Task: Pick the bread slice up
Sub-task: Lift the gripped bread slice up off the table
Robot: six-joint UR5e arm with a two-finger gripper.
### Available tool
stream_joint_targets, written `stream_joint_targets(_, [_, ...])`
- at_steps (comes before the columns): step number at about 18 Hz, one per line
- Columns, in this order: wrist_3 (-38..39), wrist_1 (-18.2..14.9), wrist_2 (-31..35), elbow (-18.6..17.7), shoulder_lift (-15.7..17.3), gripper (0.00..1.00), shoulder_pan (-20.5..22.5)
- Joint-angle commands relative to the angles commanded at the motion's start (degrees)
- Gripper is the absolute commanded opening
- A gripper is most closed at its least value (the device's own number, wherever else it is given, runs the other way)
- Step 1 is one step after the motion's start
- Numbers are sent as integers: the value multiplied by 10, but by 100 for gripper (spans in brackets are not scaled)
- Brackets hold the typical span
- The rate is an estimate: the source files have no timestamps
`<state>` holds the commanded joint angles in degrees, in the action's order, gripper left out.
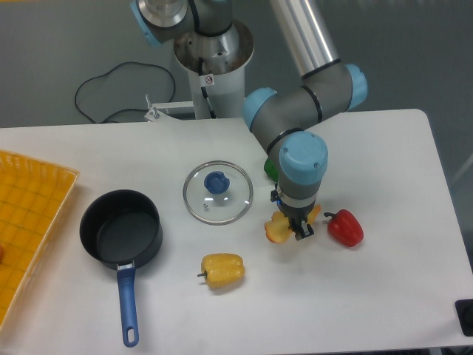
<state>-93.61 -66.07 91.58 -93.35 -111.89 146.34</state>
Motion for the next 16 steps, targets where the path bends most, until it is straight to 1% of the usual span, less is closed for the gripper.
stream_joint_targets(2, [15, -61, 0, 27, 5, 17, -2])
stream_joint_targets(3, [20, -83, 0, 37, 9, 17, -2])
stream_joint_targets(4, [24, -96, -3, 40, 13, 17, -3])
stream_joint_targets(7, [31, -119, -13, 41, 36, 17, -2])
stream_joint_targets(10, [39, -176, -14, 48, 65, 17, 0])
stream_joint_targets(11, [40, -183, -17, 49, 69, 17, -1])
stream_joint_targets(16, [62, -184, -25, 48, 72, 17, -4])
